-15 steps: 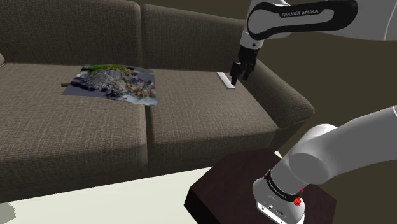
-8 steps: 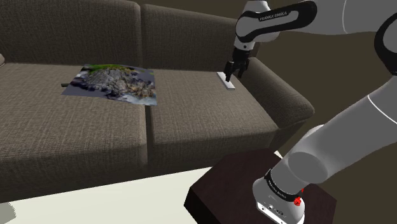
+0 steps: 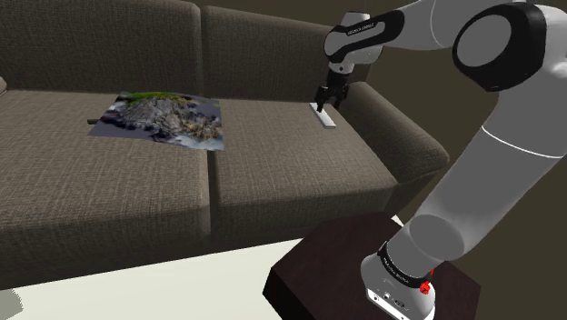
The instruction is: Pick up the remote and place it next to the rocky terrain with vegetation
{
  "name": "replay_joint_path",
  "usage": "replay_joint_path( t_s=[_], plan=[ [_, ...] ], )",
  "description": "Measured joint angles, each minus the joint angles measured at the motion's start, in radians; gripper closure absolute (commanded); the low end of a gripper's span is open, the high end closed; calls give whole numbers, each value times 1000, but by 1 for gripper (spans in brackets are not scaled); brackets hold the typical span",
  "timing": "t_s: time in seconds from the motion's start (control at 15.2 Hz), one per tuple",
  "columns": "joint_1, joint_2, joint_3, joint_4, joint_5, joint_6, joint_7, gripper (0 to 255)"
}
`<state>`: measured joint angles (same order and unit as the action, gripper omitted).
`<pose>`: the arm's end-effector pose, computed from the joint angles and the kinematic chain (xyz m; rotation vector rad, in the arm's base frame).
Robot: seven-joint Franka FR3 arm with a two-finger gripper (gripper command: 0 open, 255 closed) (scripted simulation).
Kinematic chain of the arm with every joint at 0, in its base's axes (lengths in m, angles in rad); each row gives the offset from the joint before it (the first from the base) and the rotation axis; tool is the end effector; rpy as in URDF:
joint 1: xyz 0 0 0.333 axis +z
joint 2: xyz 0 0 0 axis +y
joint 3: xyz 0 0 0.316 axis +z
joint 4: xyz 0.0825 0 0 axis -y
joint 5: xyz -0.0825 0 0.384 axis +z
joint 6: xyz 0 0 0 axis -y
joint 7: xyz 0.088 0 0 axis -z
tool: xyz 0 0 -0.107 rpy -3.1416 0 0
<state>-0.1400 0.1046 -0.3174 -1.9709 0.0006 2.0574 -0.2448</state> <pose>0.5191 -0.2513 0.4196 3.0983 -0.3288 -0.0360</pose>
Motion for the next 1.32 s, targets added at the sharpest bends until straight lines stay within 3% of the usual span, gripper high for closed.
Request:
replay_joint_path(
  t_s=[0.66, 1.32],
  plan=[
    [-118, 364, -14, 380, 147, -5, -70, 0],
    [-135, 441, -3, 380, 175, 72, -82, 0]
  ],
)
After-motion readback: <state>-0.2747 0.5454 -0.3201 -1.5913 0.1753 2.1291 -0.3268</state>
